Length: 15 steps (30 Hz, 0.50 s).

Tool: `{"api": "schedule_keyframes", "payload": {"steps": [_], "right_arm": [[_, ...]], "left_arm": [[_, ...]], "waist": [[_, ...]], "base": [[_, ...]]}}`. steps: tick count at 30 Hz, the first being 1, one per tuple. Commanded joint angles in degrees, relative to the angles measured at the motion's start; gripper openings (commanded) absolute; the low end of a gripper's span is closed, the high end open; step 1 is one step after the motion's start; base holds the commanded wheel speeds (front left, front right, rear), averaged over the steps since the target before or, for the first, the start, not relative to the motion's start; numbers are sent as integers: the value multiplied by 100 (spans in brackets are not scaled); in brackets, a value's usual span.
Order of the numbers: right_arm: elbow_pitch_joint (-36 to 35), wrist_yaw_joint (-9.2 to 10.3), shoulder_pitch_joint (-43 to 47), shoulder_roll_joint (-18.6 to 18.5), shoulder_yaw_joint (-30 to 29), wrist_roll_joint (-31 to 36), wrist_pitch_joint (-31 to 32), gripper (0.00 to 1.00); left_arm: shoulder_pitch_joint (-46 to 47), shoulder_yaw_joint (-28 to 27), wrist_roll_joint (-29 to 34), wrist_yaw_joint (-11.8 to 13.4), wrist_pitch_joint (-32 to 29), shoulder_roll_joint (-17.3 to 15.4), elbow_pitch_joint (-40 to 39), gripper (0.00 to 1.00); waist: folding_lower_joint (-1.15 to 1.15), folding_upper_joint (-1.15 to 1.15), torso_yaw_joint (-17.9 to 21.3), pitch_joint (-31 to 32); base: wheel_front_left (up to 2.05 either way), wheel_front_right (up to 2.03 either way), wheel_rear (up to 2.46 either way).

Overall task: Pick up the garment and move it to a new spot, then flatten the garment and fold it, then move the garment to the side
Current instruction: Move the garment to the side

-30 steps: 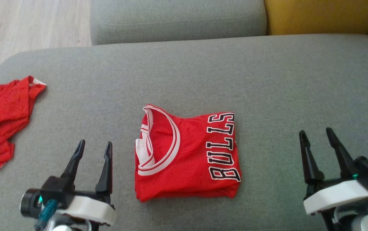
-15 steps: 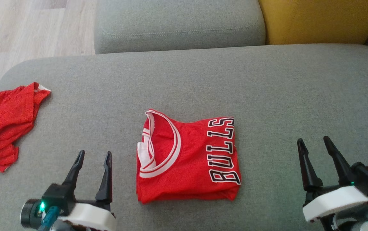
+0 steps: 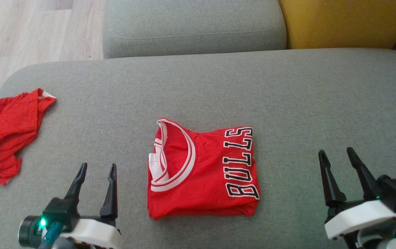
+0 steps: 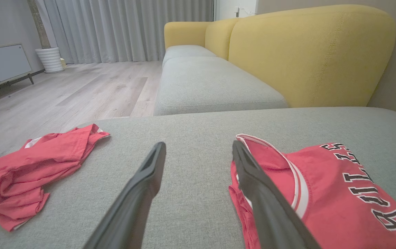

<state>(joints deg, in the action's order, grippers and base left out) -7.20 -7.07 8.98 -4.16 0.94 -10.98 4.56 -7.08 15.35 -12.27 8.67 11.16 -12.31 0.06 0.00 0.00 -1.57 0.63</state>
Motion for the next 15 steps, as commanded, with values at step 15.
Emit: {"api": "schedule_keyframes", "payload": {"steps": [15], "right_arm": [[-8, -42, -213, -59, 242, 8, 145, 100]], "left_arm": [[323, -182, 51, 110, 65, -85, -253, 100]], "waist": [[0, 0, -202, -203]], "base": [[0, 0, 0]]}}
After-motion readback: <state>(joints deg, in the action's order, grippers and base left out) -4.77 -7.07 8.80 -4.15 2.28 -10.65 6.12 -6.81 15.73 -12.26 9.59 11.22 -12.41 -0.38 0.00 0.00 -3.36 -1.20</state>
